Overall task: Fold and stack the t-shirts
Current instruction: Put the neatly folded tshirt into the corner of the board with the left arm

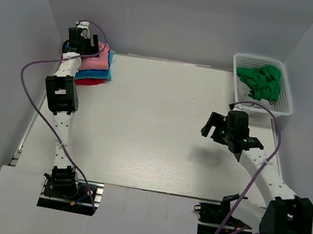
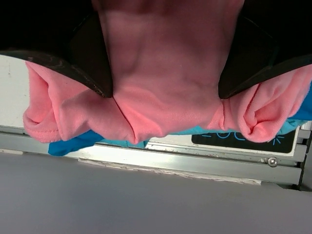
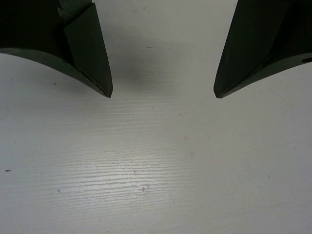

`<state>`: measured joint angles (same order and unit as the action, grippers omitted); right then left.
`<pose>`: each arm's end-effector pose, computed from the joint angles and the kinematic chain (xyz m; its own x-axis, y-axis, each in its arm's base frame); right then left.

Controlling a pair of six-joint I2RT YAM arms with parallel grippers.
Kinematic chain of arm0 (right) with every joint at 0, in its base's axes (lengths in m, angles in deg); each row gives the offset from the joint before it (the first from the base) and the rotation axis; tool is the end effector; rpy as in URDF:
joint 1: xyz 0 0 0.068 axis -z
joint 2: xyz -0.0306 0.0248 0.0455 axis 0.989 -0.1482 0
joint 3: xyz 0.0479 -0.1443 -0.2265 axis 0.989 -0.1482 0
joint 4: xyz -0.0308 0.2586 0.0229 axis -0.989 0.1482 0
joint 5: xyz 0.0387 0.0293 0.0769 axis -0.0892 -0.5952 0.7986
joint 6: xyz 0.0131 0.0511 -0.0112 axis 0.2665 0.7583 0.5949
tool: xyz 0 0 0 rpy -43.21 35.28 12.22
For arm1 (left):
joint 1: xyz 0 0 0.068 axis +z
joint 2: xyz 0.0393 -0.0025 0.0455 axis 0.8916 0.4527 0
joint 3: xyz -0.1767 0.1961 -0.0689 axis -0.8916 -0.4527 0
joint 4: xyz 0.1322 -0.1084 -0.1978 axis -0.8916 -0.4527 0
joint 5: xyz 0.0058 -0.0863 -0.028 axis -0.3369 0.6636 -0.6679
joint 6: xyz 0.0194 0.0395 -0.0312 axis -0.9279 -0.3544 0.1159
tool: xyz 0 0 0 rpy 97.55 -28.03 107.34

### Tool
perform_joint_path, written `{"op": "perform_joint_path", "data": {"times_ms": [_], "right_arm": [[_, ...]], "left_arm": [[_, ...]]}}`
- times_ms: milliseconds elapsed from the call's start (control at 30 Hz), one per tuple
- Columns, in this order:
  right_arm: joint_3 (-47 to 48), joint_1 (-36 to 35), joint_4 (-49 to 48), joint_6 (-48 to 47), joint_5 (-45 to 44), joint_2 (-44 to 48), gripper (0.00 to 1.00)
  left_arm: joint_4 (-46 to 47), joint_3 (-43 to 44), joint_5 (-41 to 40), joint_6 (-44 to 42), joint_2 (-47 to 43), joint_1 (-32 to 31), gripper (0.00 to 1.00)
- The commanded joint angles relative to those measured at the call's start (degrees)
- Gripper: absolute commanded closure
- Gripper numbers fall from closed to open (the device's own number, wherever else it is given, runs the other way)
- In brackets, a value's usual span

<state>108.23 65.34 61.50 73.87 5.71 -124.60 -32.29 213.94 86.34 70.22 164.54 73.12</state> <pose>0.2319 0.0652 0.2332 -0.6721 0.2169 -0.7080 0.0286 0.9630 0.2679 0.5846 0.1002 0.1816 -0.5073 -0.0850 -0.8576 -0.0931 0.9947 -0.0435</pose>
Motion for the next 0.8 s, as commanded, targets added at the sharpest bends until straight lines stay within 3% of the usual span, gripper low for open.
{"op": "perform_joint_path", "data": {"times_ms": [0,200,433,567,633,733,767], "right_arm": [[1.5,0.1,-2.1,-0.8,1.0,3.2,0.1],[0.4,0.1,-1.1,-0.5,2.5,8.5,0.1],[-0.6,0.1,3.1,0.0,2.4,16.8,0.1],[-0.3,0.0,6.5,-0.2,2.4,21.5,0.1],[-1.0,0.1,8.4,0.3,2.5,23.3,0.1],[-3.2,0.2,9.2,0.7,2.2,26.6,0.1],[-4.5,0.1,9.5,1.0,2.3,27.8,0.1]], "left_arm": [[-2.2,-1.1,-0.3,1.2,-7.7,0.2,0.0],[-3.6,-0.6,-4.1,0.1,-15.6,-0.4,0.0],[-9.2,-1.7,-1.3,2.0,-25.6,-1.0,0.0],[-15.1,-9.4,3.2,3.8,-33.7,-2.3,0.0],[-15.6,-18.5,4.5,6.5,-41.5,-3.3,0.0],[-9.8,-40.8,8.5,13.6,-53.6,-6.3,0.0],[-1.8,-55.1,9.7,15.3,-63.6,-8.7,0.0]]}}
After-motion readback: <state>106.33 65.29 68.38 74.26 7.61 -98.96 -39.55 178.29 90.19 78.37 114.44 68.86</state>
